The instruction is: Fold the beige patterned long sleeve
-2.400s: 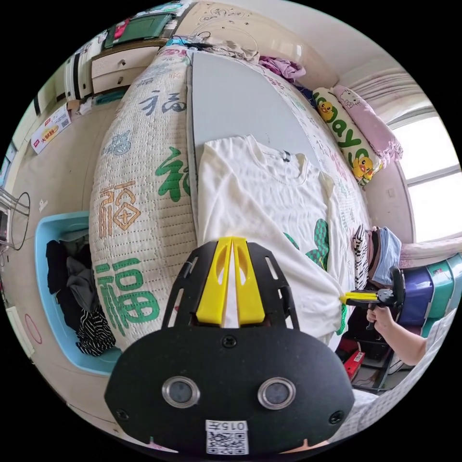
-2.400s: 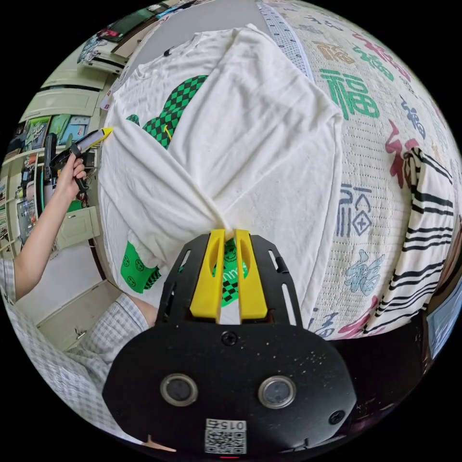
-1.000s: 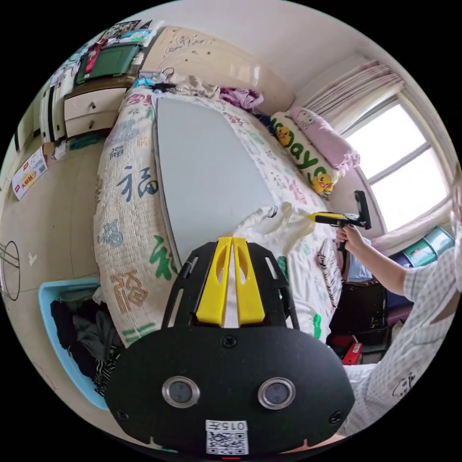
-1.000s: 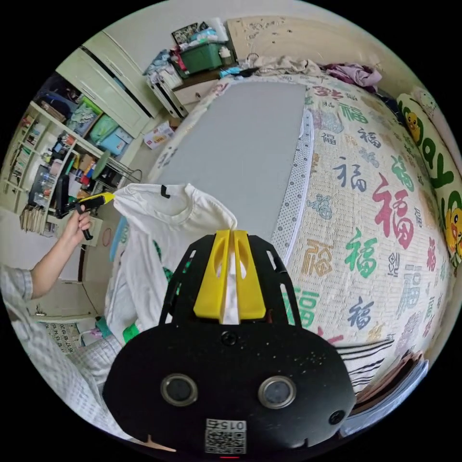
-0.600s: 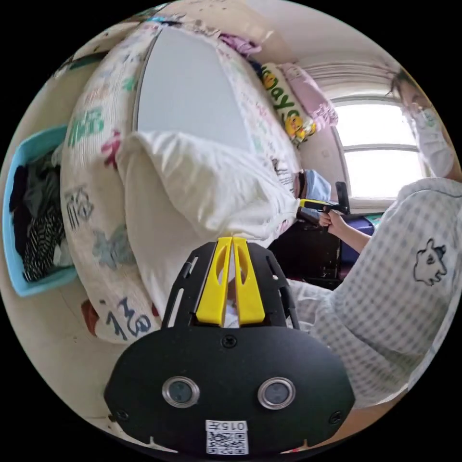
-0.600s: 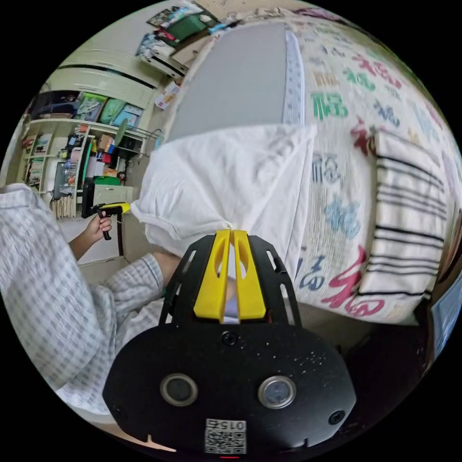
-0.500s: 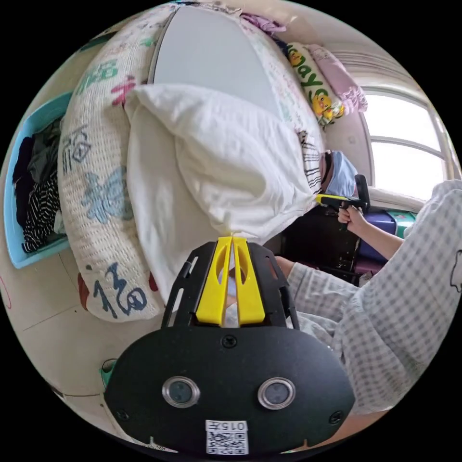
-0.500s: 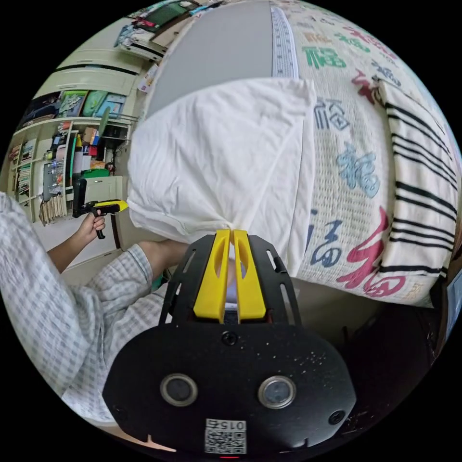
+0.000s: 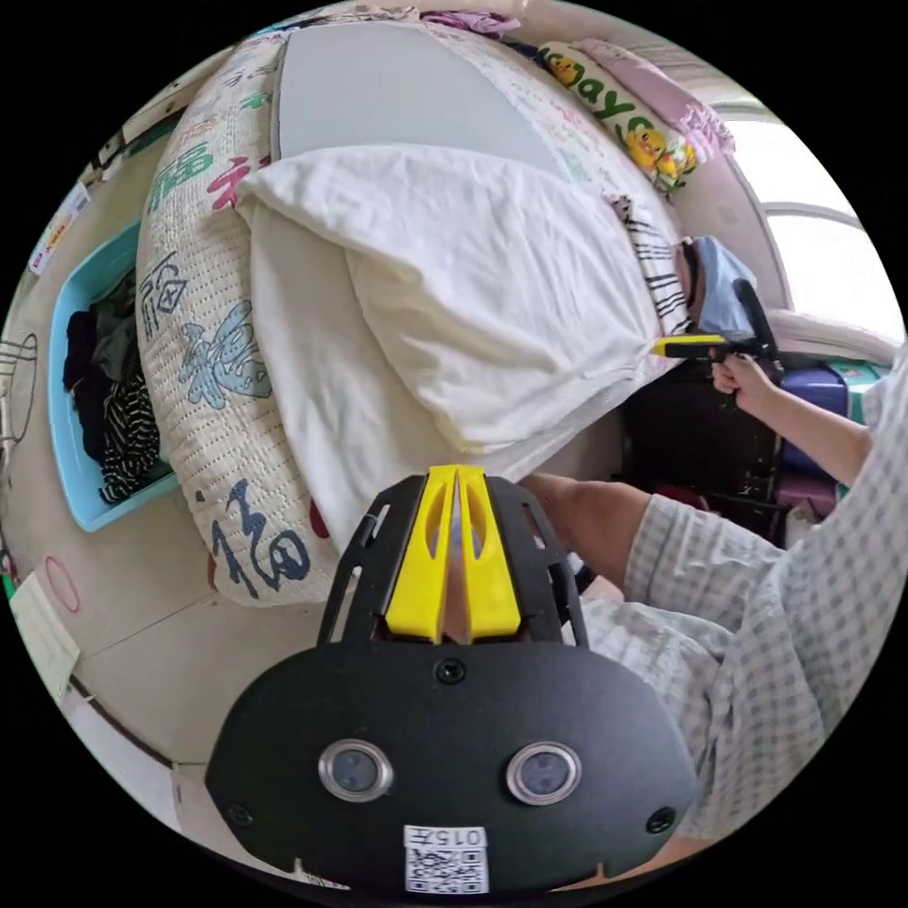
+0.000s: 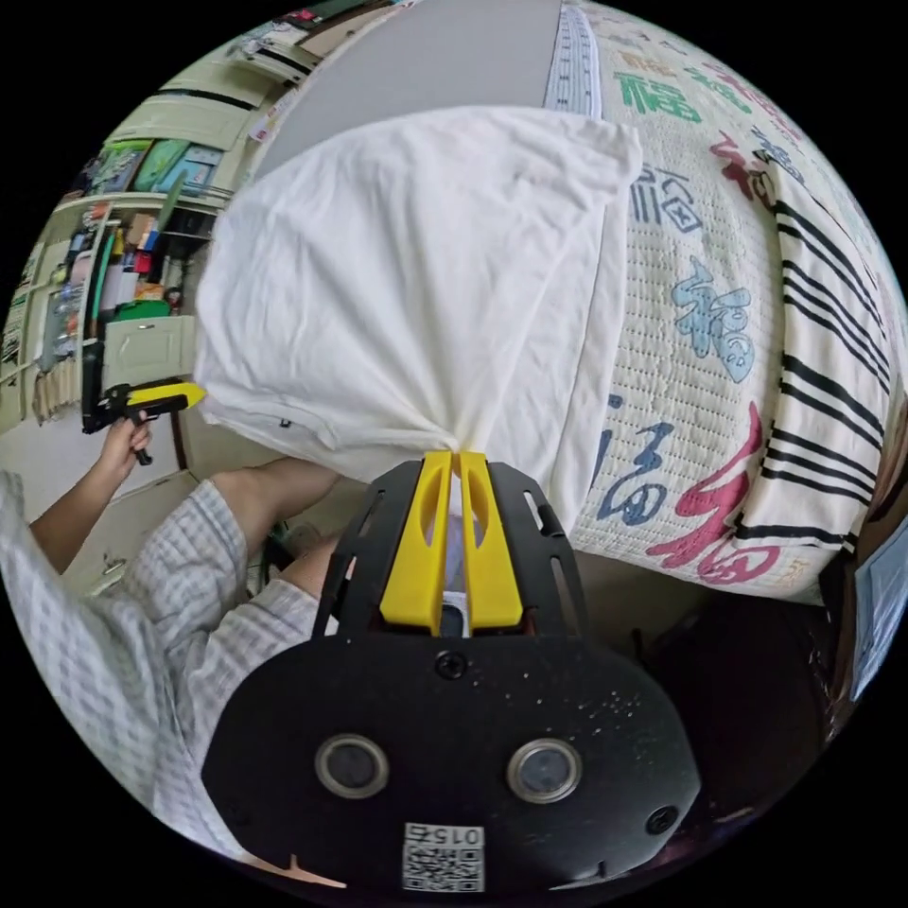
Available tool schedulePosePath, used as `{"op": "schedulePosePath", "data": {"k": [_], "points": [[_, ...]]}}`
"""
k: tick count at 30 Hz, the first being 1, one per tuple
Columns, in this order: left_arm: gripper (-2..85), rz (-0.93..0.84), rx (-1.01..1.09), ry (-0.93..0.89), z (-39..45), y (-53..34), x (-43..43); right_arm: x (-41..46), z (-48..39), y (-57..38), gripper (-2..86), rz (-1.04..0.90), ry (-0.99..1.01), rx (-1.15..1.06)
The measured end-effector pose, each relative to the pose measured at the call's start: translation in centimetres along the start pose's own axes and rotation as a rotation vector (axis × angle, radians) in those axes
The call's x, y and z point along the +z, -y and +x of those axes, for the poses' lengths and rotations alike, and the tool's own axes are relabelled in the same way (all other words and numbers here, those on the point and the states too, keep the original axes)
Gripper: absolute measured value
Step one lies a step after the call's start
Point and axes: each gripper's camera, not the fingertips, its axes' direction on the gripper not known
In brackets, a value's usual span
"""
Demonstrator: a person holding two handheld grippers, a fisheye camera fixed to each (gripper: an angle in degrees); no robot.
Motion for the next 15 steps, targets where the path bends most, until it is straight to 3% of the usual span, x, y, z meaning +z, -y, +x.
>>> {"op": "schedulePosePath", "data": {"k": [2, 5, 15], "points": [[-0.4, -0.048, -0.027, 0.079, 0.3, 0.0, 1.7, 2.3, -1.2, 1.0, 0.7, -0.047, -0.127, 0.016], [-0.3, -0.056, -0.064, 0.041, 0.4, -0.4, 2.5, 2.7, -2.5, 0.9, 0.9, -0.053, -0.242, 0.013], [-0.2, -0.089, -0.054, 0.006, 1.9, -2.9, 4.0, 2.2, 1.8, -0.6, 2.0, -0.039, -0.226, 0.062]]}}
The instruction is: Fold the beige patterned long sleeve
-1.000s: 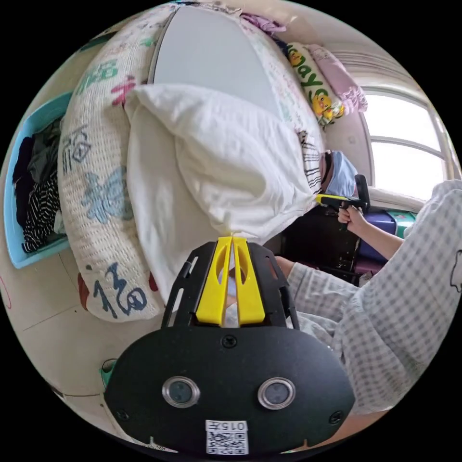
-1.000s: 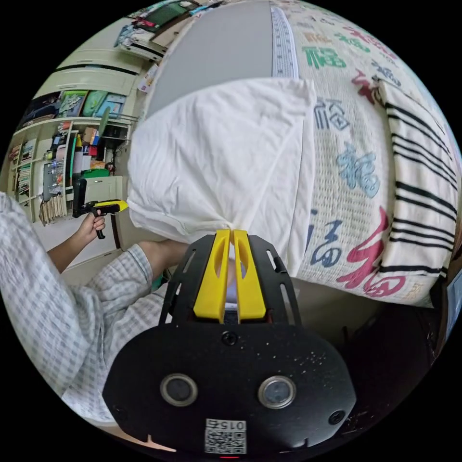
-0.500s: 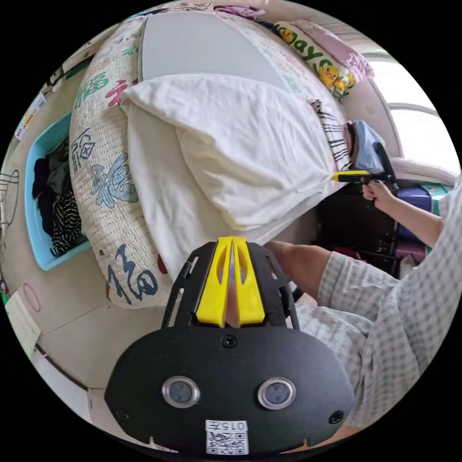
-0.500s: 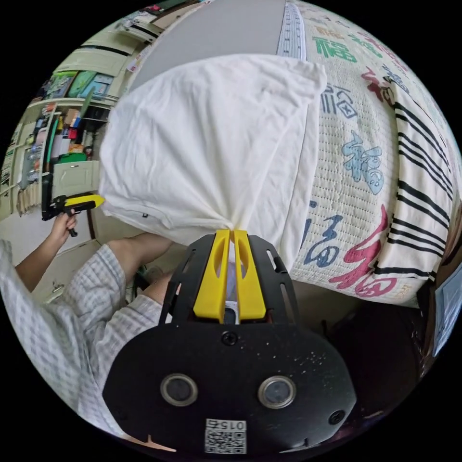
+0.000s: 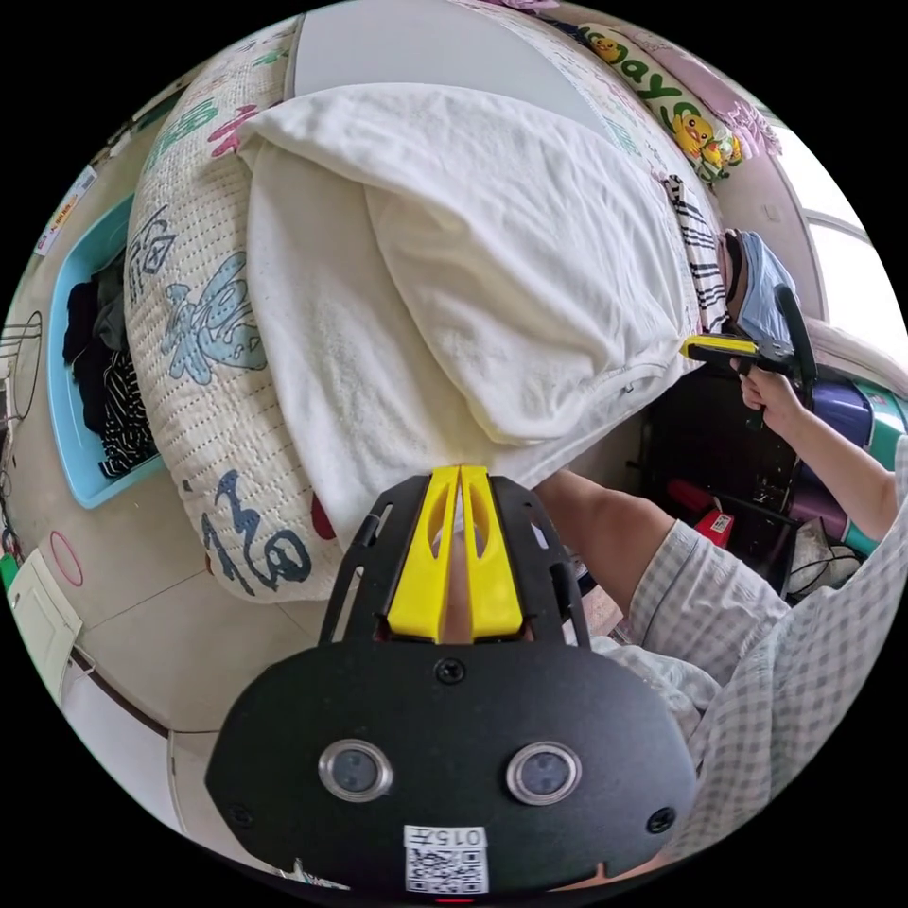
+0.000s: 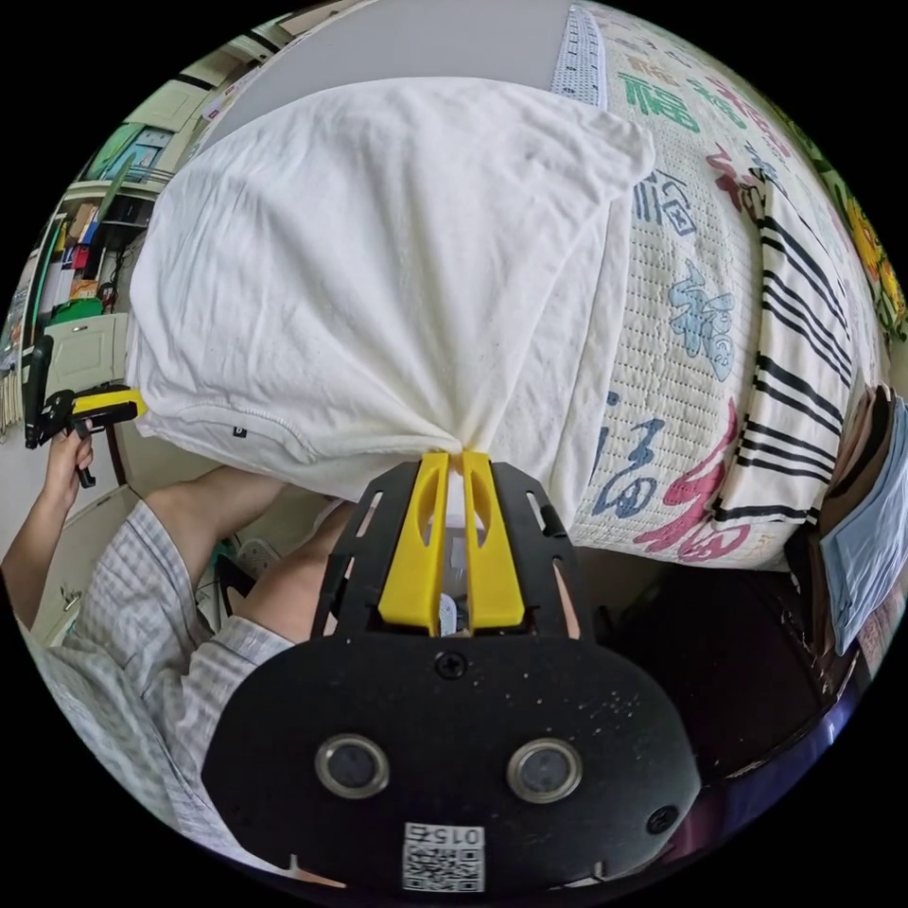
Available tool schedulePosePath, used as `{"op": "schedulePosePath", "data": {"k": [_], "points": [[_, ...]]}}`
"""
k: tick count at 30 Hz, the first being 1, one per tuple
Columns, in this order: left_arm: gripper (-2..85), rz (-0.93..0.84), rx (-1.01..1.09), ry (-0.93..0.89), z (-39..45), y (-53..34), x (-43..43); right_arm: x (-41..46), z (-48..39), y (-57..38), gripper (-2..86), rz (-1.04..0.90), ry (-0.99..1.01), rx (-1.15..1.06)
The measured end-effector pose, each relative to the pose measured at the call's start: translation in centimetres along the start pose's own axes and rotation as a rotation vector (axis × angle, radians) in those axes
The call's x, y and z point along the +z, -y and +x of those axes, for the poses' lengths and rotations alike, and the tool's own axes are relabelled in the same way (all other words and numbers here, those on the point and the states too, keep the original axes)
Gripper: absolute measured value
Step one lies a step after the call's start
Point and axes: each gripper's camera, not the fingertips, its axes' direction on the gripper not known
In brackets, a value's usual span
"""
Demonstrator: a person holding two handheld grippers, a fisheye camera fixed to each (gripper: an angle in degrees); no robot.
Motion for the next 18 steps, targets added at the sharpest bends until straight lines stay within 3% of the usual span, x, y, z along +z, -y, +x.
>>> {"op": "schedulePosePath", "data": {"k": [18], "points": [[-0.2, 0.149, 0.105, 0.076, 4.1, -10.0, 2.7, 1.8, 17.4, -5.3, 4.2, -0.061, 0.105, -0.249]]}}
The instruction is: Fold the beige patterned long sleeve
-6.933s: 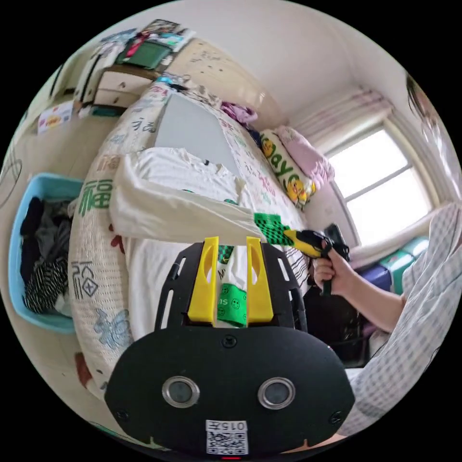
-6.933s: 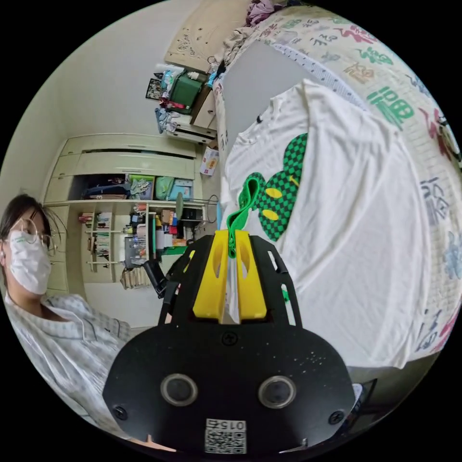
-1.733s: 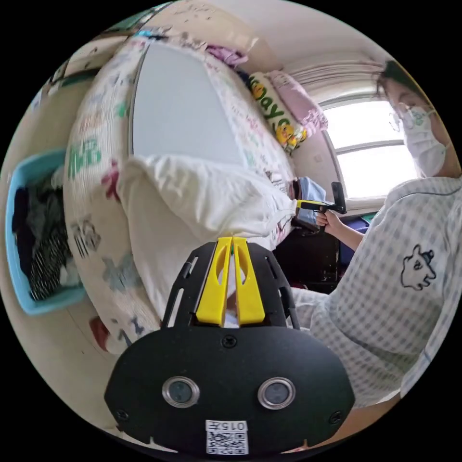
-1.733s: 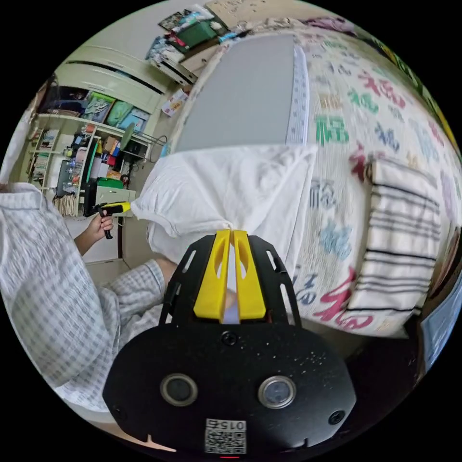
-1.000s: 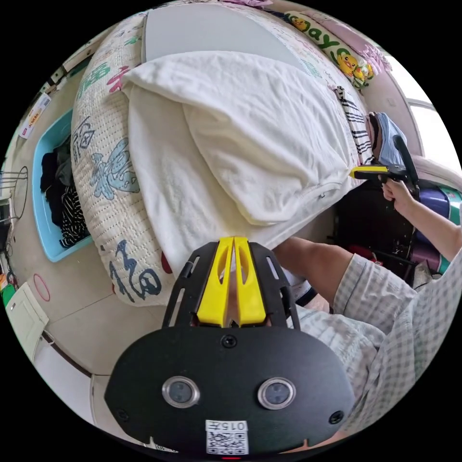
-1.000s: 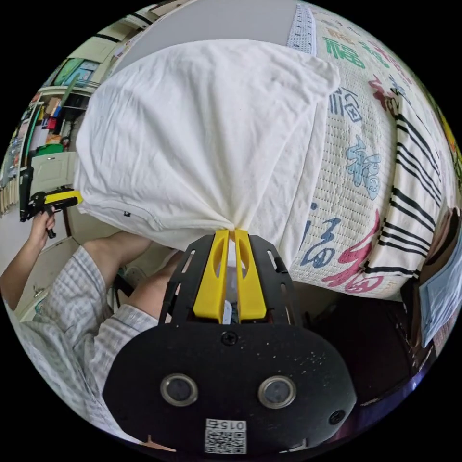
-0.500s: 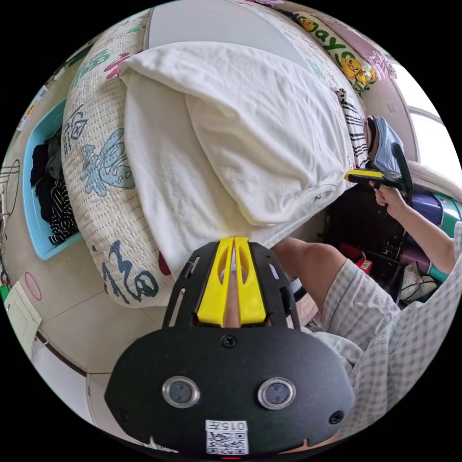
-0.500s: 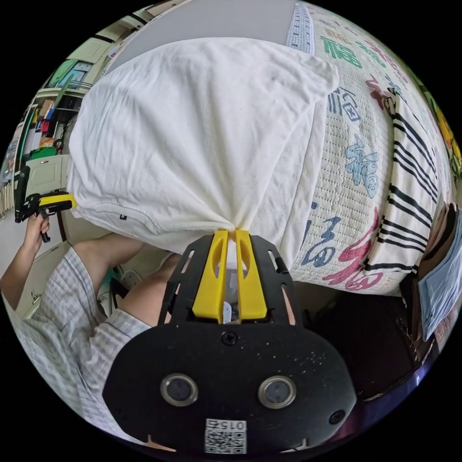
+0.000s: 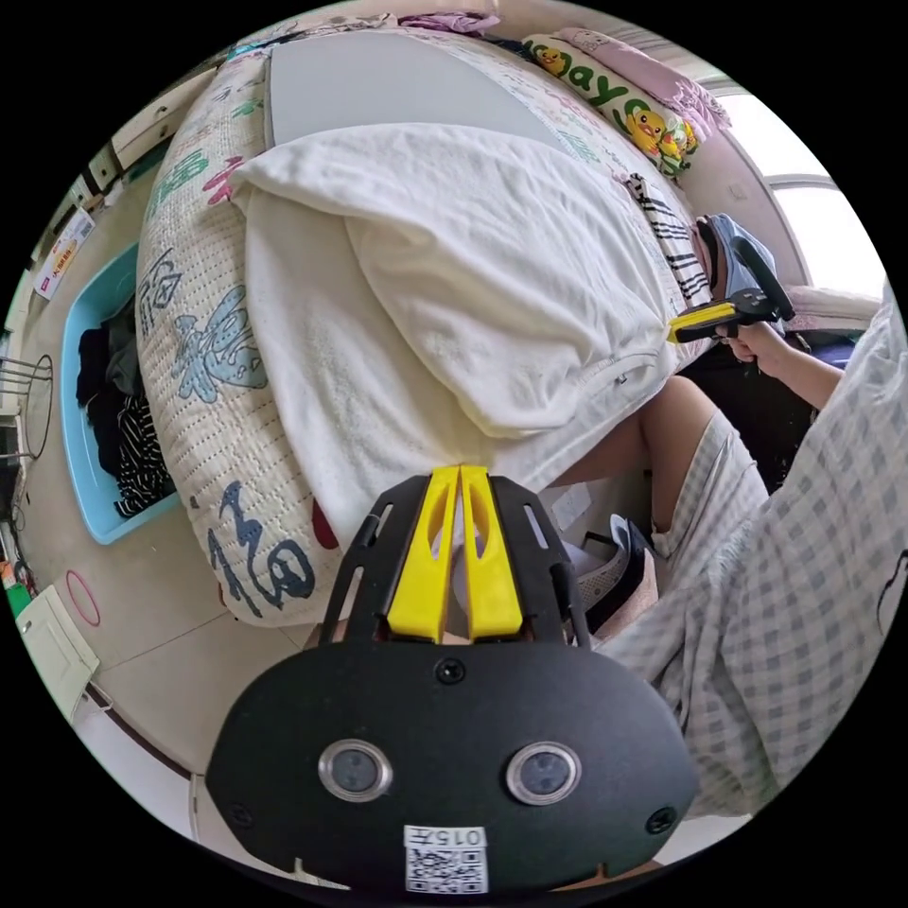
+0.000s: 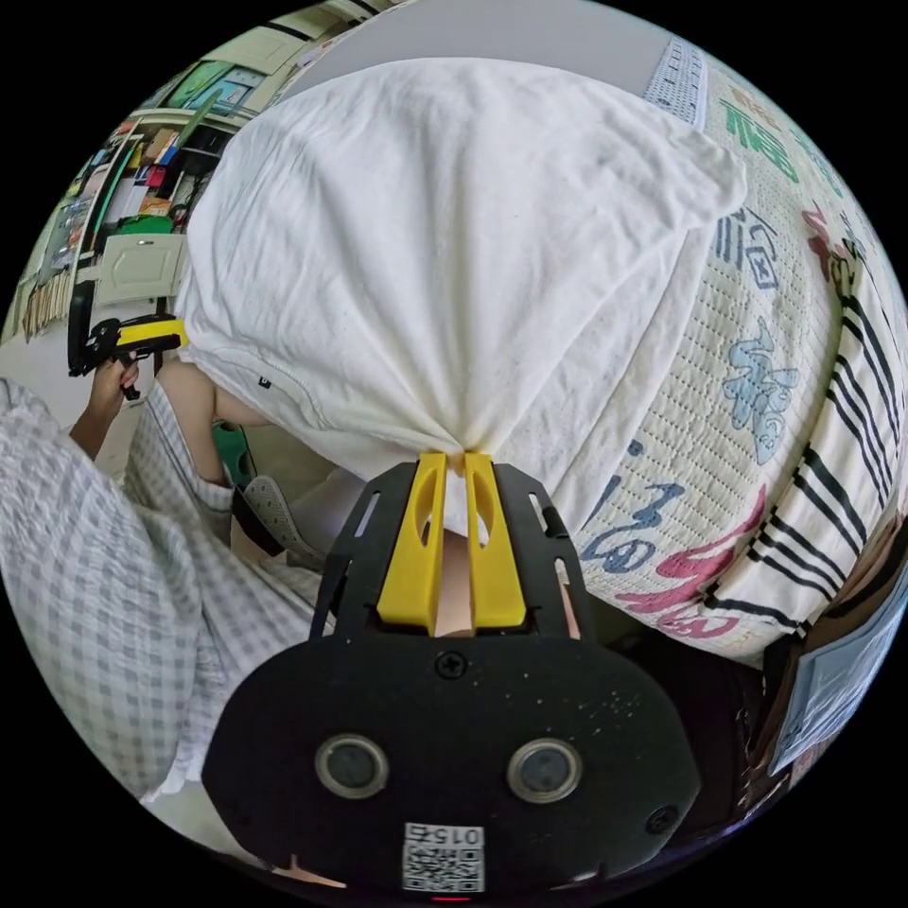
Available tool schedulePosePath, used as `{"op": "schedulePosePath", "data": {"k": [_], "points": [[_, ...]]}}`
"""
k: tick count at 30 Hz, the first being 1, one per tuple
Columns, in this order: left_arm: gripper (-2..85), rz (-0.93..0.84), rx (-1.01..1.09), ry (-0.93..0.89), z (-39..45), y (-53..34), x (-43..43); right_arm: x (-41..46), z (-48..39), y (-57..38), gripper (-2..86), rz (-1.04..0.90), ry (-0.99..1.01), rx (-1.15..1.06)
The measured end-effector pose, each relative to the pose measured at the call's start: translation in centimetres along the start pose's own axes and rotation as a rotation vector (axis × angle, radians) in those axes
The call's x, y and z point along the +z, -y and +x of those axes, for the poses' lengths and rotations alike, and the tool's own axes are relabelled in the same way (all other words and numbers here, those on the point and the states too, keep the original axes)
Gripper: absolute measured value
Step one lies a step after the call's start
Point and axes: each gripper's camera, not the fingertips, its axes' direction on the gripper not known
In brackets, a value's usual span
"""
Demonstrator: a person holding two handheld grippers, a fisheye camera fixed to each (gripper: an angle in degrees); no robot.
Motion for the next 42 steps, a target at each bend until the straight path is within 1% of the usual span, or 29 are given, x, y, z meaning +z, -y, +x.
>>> {"op": "schedulePosePath", "data": {"k": [3, 6, 10, 12, 14, 16, 18, 20, 21, 24, 25, 26, 27, 28, 29, 30, 32, 33, 35, 36, 38, 39, 41, 42], "points": [[-0.3, 0.04, 0.036, 0.057, 1.6, -2.2, 0.2, 0.0, 2.8, -3.0, 4.2, 0.011, 0.009, -0.049], [-0.5, 0.095, 0.069, 0.111, 3.0, -4.6, 0.4, -0.1, 5.5, -7.2, 4.0, 0.083, 0.01, -0.043], [-0.7, 0.204, 0.096, 0.179, 4.7, -8.3, 0.6, 0.1, 7.9, -15.2, 3.8, 0.283, -0.049, 0.01], [-0.7, 0.298, 0.108, 0.212, 5.4, -10.8, 0.9, 0.5, 8.6, -18.7, 3.7, 0.375, -0.092, 0.031], [-0.7, 0.369, 0.079, 0.202, 5.4, -12.7, 1.2, 1.0, 10.3, -23.1, 3.4, 0.505, -0.082, 0.12], [-0.7, 0.412, 0.034, 0.183, 5.4, -14.2, 1.4, 0.9, 12.0, -25.5, 3.0, 0.54, -0.042, 0.19], [-0.8, 0.431, -0.013, 0.189, 5.9, -15.6, 1.5, 0.4, 13.2, -27.2, 2.6, 0.521, -0.045, 0.22], [-0.8, 0.435, -0.015, 0.214, 6.4, -16.5, 1.5, -0.9, 14.9, -29.1, 1.4, 0.465, -0.024, 0.304], [-0.8, 0.442, -0.018, 0.22, 6.6, -17.1, 1.6, -1.4, 15.1, -29.6, 1.3, 0.453, -0.019, 0.311], [-0.8, 0.462, -0.06, 0.181, 6.5, -18.8, 1.3, -6.2, 14.8, -33.5, 0.5, 0.463, -0.013, 0.309], [-0.8, 0.463, -0.074, 0.165, 6.4, -19.2, 1.1, -9.5, 13.9, -35.6, 0.3, 0.485, -0.027, 0.278], [-0.8, 0.457, -0.102, 0.13, 6.1, -19.9, 0.8, -13.4, 12.6, -38.1, 0.0, 0.5, -0.072, 0.235], [-0.8, 0.462, -0.121, 0.095, 6.0, -20.6, 0.3, -15.4, 12.0, -39.3, -0.1, 0.504, -0.107, 0.222], [-0.8, 0.476, -0.123, 0.078, 6.0, -21.0, 0.0, -20.0, 10.5, -42.1, -0.2, 0.525, -0.195, 0.208], [-0.8, 0.517, -0.122, 0.049, 6.3, -21.9, -0.8, -24.8, 8.8, -45.1, -0.3, 0.568, -0.284, 0.204], [-0.8, 0.562, -0.115, 0.035, 6.7, -22.8, -1.5, -27.2, 7.9, -46.6, -0.4, 0.591, -0.321, 0.203], [-0.8, 0.607, -0.104, 0.038, 7.4, -23.9, -2.4, -36.6, 3.8, -52.4, -0.4, 0.658, -0.407, 0.196], [-0.8, 0.62, -0.092, 0.036, 8.0, -24.5, -2.7, -38.8, 2.6, -53.9, -0.5, 0.681, -0.421, 0.194], [-0.8, 0.621, -0.061, 0.029, 8.9, -25.0, -3.1, -47.0, -3.4, -59.6, -0.5, 0.782, -0.484, 0.166], [-0.8, 0.626, -0.038, 0.036, 9.6, -25.4, -3.3, -48.8, -5.0, -60.9, -0.5, 0.809, -0.504, 0.156], [-0.8, 0.64, -0.014, 0.058, 10.6, -26.0, -3.6, -54.2, -11.8, -65.7, -0.5, 0.907, -0.596, 0.106], [-0.8, 0.649, -0.006, 0.068, 11.1, -26.5, -3.8, -55.2, -13.6, -66.7, -0.6, 0.928, -0.624, 0.087], [-0.8, 0.659, 0.002, 0.062, 11.6, -27.0, -4.0, -57.6, -19.9, -70.0, -0.6, 0.998, -0.755, 0.012], [-0.8, 0.665, 0.005, 0.054, 11.9, -27.3, -4.2, -57.8, -21.2, -70.6, -0.6, 1.008, -0.788, -0.005]]}}
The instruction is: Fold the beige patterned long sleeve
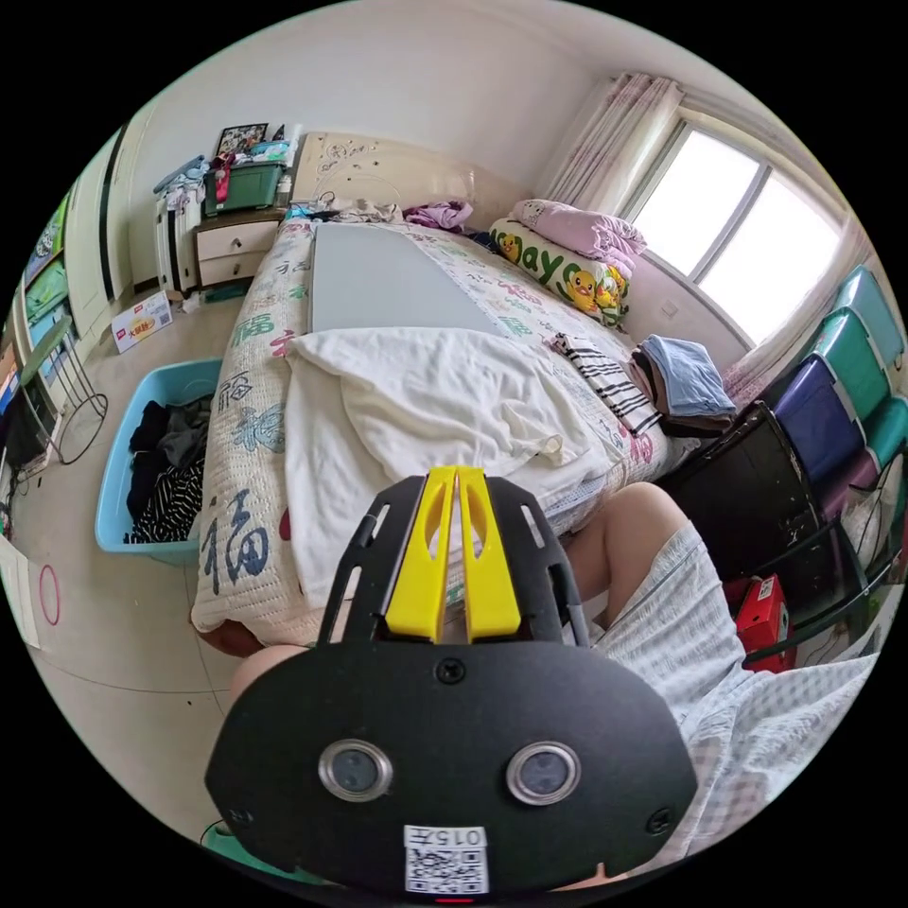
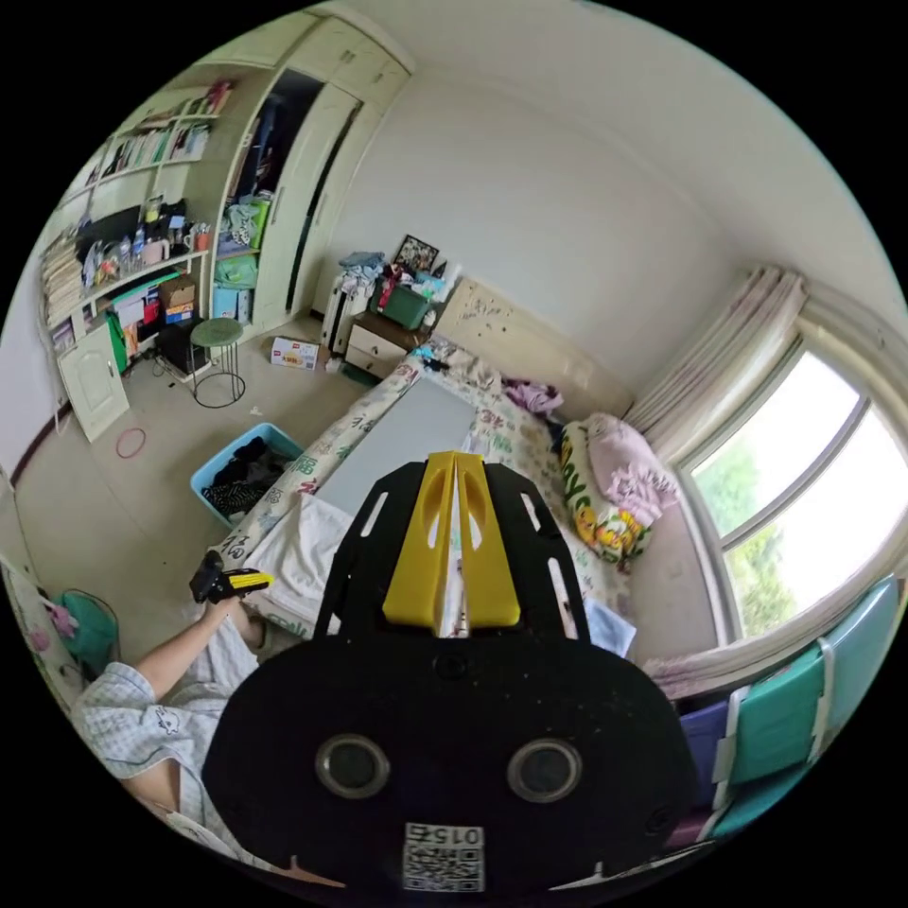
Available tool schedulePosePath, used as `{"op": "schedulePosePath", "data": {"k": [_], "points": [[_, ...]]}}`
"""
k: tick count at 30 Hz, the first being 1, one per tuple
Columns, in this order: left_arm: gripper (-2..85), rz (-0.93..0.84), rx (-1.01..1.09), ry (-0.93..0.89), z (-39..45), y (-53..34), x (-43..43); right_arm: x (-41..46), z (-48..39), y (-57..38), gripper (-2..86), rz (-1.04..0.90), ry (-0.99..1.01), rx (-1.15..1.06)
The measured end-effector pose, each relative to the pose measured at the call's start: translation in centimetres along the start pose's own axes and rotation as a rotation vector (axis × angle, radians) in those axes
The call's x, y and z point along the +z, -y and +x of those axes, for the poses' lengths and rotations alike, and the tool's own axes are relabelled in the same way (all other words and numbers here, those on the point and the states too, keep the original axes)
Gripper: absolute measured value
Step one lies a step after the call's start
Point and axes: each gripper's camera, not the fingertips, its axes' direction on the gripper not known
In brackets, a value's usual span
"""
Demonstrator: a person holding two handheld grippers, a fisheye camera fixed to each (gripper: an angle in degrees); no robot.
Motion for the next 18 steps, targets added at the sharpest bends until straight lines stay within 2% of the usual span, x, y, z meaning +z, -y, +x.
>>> {"op": "schedulePosePath", "data": {"k": [3, 9, 14, 18], "points": [[-0.6, 0.017, 0.005, -0.003, 0.7, -0.5, -0.9, -3.4, -1.9, 1.0, -0.7, 0.041, -0.065, -0.073], [3.5, 0.042, -0.017, 0.0, 1.4, -2.2, -2.0, 0.1, -2.1, -0.9, -0.6, 0.043, 0.09, -0.171], [6.6, 0.025, -0.055, 0.0, 0.7, -3.2, -2.0, 12.2, -1.8, -10.2, 0.1, 0.001, 0.479, -0.25], [8.2, -0.007, -0.019, -0.03, 0.9, -2.4, -0.7, 25.6, -2.7, -19.3, 3.4, -0.099, 0.566, -0.174]]}}
